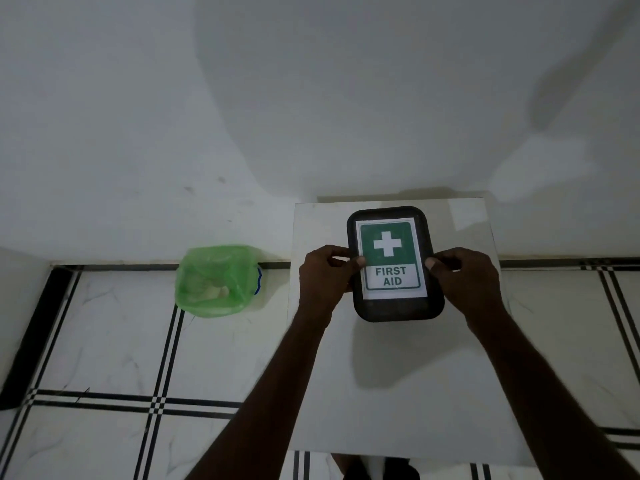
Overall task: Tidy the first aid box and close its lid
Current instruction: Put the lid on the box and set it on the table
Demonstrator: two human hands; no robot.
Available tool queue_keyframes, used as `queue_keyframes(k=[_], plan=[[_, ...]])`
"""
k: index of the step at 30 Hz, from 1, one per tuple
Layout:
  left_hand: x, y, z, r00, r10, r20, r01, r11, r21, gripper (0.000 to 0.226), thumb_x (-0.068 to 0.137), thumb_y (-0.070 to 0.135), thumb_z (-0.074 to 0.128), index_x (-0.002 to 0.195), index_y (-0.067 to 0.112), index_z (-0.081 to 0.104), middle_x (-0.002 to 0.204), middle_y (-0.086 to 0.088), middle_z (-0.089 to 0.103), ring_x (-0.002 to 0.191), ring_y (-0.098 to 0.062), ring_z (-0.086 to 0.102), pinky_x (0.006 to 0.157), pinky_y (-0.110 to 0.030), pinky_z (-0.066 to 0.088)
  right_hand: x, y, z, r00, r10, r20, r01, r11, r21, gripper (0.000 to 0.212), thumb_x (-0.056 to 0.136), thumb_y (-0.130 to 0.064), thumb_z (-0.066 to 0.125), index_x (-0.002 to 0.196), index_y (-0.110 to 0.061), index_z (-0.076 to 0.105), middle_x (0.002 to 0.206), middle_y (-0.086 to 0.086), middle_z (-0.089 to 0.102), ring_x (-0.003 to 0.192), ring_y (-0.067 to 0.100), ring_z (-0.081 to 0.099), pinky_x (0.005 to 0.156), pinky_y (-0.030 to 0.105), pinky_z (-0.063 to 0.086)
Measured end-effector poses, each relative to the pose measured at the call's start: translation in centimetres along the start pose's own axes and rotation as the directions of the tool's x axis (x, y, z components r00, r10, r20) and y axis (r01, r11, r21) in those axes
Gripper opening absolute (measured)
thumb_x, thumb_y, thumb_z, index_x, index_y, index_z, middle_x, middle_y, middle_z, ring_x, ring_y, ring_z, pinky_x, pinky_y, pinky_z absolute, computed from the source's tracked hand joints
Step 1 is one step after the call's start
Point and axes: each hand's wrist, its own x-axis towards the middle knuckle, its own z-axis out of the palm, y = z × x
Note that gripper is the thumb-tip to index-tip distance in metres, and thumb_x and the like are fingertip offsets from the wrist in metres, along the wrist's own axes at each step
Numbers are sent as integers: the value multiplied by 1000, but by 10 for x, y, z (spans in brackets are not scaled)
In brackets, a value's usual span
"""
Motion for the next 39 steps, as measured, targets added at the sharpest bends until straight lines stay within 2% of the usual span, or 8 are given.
queue_keyframes(k=[10, 14, 18, 23, 28, 32, 35, 39], plan=[[5, 4, 5, 999, -53, -11, 53, 999, 9, 35, 86, 28, 73, 109, 3, 66, 96, -14, 74, 78, -20, 72, 76, -39, 63, 10, 6, -2, 982, 111, 150, -138, 973, 183, 19, 88, -27, 67, 97, -11, 66, 96, 12, 72, 87, 29, 68, 83, 50, 58], [-17, -4, -9, 982, -158, 101, 158, 987, 4, 40, 84, 35, 73, 112, 7, 66, 101, -12, 74, 93, -26, 72, 85, -44, 61, -11, 15, -14, 922, 236, 308, -329, 896, 299, 36, 85, -34, 70, 106, -6, 63, 97, 12, 70, 87, 27, 70, 70, 37, 60], [-44, -25, -12, 950, -248, 192, 267, 960, -84, 40, 78, 23, 81, 111, 5, 67, 99, -18, 74, 88, -28, 73, 83, -42, 62, -40, 30, -18, 849, 289, 443, -485, 759, 434, 36, 82, -23, 73, 108, 1, 64, 100, 21, 71, 89, 33, 72, 77, 37, 60], [-48, -31, 0, 965, -245, 87, 257, 953, -162, 35, 79, 13, 78, 108, -5, 67, 98, -22, 73, 80, -28, 74, 79, -39, 63, -43, 28, -14, 854, 303, 423, -500, 703, 505, 20, 83, -15, 72, 96, -1, 66, 96, 22, 71, 88, 33, 72, 73, 33, 60], [-51, -30, 4, 968, -242, 65, 250, 953, -170, 32, 81, 12, 77, 108, -3, 66, 99, -21, 73, 81, -28, 74, 75, -36, 63, -42, 27, -12, 860, 320, 396, -495, 711, 500, 17, 85, -15, 70, 93, -1, 64, 96, 23, 70, 86, 33, 70, 73, 34, 58], [-45, -26, -3, 948, -265, 177, 293, 944, -154, 40, 81, 12, 76, 116, -1, 60, 109, -22, 70, 91, -28, 71, 82, -37, 61, -31, 28, -18, 831, 310, 461, -483, 814, 323, 41, 81, -24, 75, 108, 3, 62, 99, 23, 69, 89, 33, 70, 73, 36, 60], [-20, -10, -14, 934, -249, 254, 264, 964, -24, 58, 79, 24, 79, 128, 6, 54, 123, -15, 66, 112, -29, 64, 96, -41, 54, -4, 14, -23, 836, 292, 464, -385, 915, 117, 62, 77, -40, 77, 123, -6, 53, 117, 13, 60, 103, 31, 64, 75, 38, 57], [22, 27, -8, 975, -121, 184, 141, 985, -103, 61, 85, 50, 66, 127, 6, 58, 126, -11, 66, 115, -27, 62, 100, -43, 52, 46, -22, -17, 925, 141, 352, -250, 926, 285, 53, 85, -53, 62, 109, -5, 62, 111, 12, 69, 99, 29, 67, 84, 41, 57]])
